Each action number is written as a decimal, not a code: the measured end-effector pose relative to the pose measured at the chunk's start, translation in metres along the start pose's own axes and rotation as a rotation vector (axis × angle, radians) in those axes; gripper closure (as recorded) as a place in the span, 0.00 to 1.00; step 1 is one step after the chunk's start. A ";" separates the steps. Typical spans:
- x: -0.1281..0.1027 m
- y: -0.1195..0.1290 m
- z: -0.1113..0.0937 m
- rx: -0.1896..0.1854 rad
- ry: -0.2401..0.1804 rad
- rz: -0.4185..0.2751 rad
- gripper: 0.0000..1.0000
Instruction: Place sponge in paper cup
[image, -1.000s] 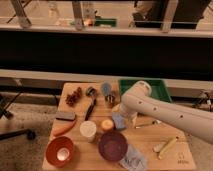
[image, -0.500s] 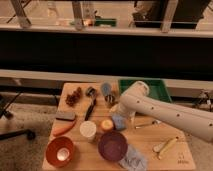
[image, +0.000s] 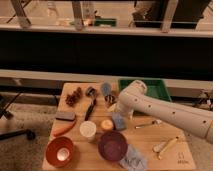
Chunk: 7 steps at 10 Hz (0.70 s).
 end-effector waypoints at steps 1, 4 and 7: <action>0.001 0.000 0.003 -0.003 -0.004 -0.011 0.20; 0.001 0.003 0.016 -0.018 -0.017 -0.060 0.20; 0.002 0.005 0.026 -0.031 -0.026 -0.094 0.20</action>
